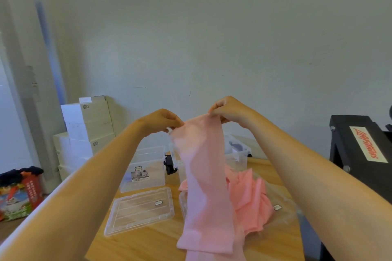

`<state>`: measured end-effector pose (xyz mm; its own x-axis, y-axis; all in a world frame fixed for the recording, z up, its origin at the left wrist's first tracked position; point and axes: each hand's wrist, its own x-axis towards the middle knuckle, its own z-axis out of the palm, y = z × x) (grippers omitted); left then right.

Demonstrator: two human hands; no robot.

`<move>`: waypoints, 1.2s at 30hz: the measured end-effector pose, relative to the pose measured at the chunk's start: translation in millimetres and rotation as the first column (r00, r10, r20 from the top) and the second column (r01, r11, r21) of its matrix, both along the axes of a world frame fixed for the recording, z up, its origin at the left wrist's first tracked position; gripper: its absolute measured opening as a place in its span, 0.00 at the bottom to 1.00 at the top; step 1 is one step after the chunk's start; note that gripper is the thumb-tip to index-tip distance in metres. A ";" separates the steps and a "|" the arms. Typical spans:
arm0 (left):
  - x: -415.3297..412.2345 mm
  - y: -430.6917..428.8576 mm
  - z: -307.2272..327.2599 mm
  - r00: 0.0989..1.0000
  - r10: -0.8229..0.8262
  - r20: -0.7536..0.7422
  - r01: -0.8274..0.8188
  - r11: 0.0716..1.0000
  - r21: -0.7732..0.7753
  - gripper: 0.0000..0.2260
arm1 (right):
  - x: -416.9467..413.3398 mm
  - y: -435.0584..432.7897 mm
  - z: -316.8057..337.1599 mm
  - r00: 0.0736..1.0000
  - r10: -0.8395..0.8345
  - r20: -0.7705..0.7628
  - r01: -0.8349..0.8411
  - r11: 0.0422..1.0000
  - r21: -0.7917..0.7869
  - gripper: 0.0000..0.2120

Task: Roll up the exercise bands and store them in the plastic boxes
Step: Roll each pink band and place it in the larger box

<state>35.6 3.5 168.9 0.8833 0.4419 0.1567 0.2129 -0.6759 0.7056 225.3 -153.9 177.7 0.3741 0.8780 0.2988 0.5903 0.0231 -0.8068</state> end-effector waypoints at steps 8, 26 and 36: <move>-1.8 0.4 7.2 0.999 -0.047 -0.002 0.047 0.997 -0.060 0.06 | 0.7 -1.8 -1.9 0.999 0.028 0.047 -0.026 0.999 -0.039 0.05; 2.3 24.8 -24.1 0.917 -0.277 -0.287 0.149 0.906 -0.397 0.12 | 18.3 8.0 -50.3 0.978 0.188 -0.087 -0.207 0.912 -0.354 0.03; 47.6 41.8 -23.2 0.905 0.255 0.342 -0.377 0.853 0.362 0.05 | 18.2 57.6 -47.8 0.865 -0.324 0.383 0.283 0.945 0.161 0.06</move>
